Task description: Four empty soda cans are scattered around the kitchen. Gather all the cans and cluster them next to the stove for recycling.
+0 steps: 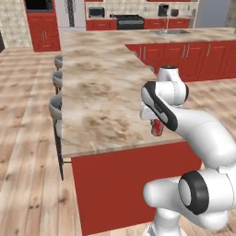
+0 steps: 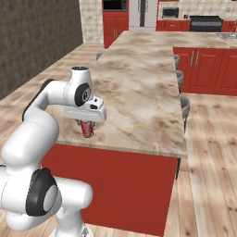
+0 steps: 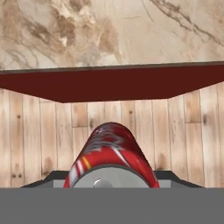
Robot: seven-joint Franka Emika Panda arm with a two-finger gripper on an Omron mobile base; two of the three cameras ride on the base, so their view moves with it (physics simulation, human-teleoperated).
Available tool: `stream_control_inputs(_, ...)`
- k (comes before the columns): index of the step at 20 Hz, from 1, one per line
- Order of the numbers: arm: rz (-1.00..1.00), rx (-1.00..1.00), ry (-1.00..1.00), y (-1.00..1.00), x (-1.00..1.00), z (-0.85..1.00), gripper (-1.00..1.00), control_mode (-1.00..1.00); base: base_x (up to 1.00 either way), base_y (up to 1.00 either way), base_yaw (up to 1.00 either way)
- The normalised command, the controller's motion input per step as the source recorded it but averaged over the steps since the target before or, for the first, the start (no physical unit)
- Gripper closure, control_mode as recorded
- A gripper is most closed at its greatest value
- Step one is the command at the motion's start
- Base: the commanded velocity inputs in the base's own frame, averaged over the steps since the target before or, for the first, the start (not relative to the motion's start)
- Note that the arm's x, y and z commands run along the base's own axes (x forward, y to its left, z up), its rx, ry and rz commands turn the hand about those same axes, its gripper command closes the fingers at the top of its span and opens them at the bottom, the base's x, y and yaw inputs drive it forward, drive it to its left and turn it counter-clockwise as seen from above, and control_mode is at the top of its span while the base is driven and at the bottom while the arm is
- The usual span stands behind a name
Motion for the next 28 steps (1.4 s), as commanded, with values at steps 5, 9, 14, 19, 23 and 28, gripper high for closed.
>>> stream_control_inputs(5,0.00,0.00,0.00,0.00,0.00,0.00,1.00,1.00,-0.24,0.76,-0.14)
stream_control_inputs(9,0.00,0.00,0.00,0.00,0.00,0.00,1.00,1.00,-0.18,0.85,-0.10)
stream_control_inputs(14,0.00,0.00,0.00,0.00,0.00,0.00,1.00,1.00,-0.18,0.92,-0.07)
stream_control_inputs(19,0.00,0.00,0.00,0.00,0.00,0.00,1.00,1.00,-0.11,0.96,-0.05)
stream_control_inputs(23,0.00,0.00,0.00,0.00,0.00,0.00,1.00,1.00,-0.01,1.00,-0.03)
stream_control_inputs(28,0.00,0.00,0.00,0.00,0.00,0.00,1.00,1.00,0.00,0.97,-0.02)
